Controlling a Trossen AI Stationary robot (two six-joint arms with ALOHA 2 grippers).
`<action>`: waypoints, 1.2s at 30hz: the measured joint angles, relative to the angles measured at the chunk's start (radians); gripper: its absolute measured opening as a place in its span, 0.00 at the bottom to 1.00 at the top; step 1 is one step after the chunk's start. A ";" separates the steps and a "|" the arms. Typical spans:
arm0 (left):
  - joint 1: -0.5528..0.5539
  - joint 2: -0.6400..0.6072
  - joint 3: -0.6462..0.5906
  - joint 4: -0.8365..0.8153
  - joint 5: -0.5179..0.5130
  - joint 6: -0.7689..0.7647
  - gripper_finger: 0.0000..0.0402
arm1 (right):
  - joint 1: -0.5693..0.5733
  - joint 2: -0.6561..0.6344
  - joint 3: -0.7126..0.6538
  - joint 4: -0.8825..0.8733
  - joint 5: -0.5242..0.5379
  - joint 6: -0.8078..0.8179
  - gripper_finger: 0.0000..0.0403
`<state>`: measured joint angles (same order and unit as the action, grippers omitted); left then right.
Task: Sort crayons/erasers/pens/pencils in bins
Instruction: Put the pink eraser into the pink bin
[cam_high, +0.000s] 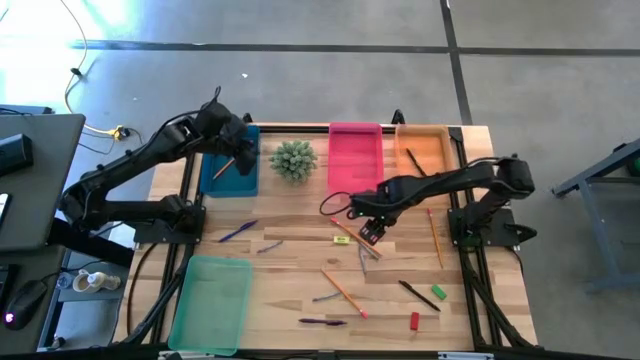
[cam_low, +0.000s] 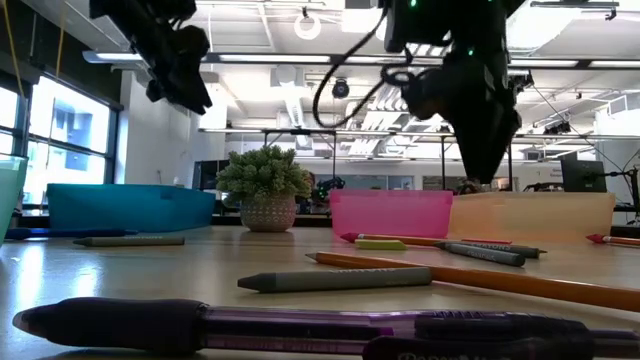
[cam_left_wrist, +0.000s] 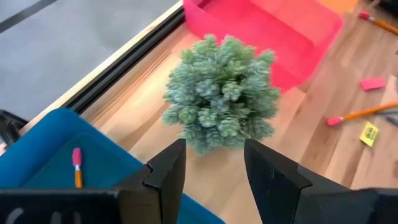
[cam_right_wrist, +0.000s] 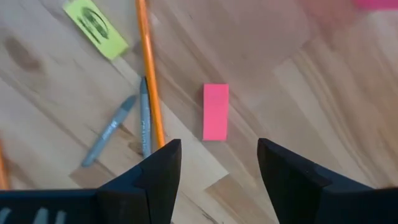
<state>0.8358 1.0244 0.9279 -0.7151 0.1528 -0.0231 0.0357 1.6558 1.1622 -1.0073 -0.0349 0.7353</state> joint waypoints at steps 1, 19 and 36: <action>-0.005 -0.002 0.000 0.000 -0.001 0.000 0.37 | 0.000 0.014 0.000 0.001 -0.001 0.000 0.51; -0.014 -0.002 0.000 -0.003 -0.008 -0.026 0.37 | 0.000 0.155 0.001 0.067 -0.012 0.008 0.51; -0.013 -0.002 0.000 -0.003 -0.010 -0.026 0.37 | -0.004 0.251 0.006 0.087 -0.057 -0.019 0.45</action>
<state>0.8223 1.0225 0.9279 -0.7181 0.1428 -0.0490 0.0320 1.9064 1.1683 -0.9202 -0.0914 0.7159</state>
